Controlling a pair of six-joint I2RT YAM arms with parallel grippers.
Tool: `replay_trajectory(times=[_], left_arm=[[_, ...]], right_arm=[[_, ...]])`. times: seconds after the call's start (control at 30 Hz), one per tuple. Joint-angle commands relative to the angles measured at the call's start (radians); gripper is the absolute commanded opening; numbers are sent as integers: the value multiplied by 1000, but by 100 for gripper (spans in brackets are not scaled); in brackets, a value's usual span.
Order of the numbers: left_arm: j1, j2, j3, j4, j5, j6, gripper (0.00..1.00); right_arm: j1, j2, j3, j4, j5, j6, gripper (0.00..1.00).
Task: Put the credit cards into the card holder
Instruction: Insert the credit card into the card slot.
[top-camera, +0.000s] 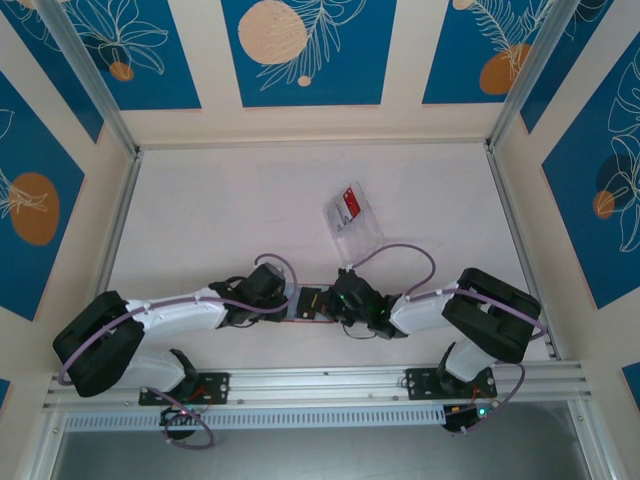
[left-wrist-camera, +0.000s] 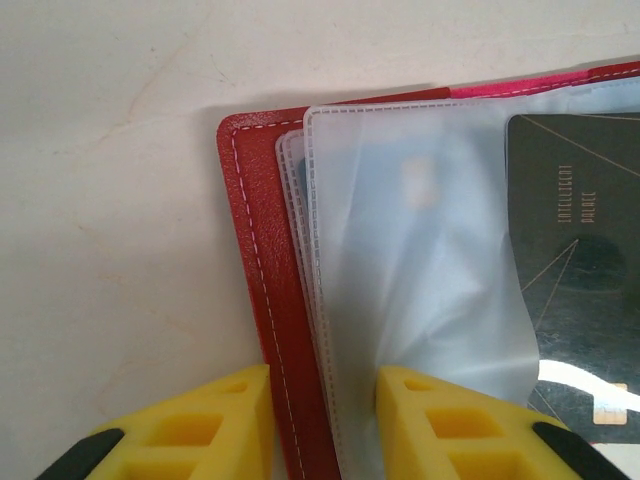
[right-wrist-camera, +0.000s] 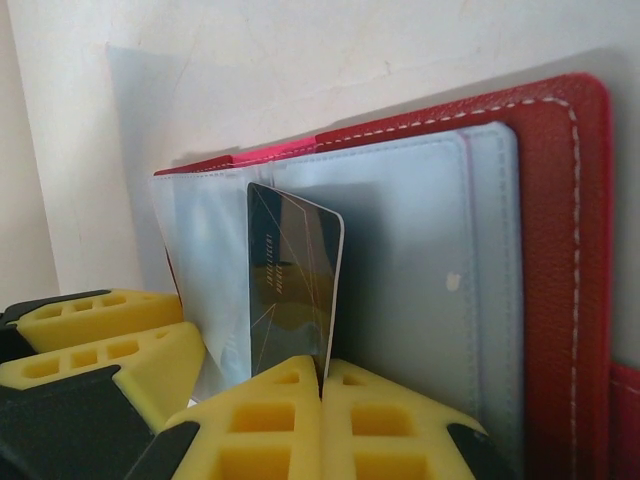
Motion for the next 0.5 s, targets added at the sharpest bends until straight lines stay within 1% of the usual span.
replay_trajectory(times=[0.0, 0.23, 0.47], left_arm=[[-13, 32, -11, -61, 18, -10, 30], [-16, 37, -5, -60, 19, -8, 30], [-19, 37, -3, -64, 17, -8, 30]], right_arm=[[17, -3, -43, -145, 43, 27, 0], [37, -19, -59, -166, 76, 53, 0], [42, 26, -15, -161, 51, 23, 0]])
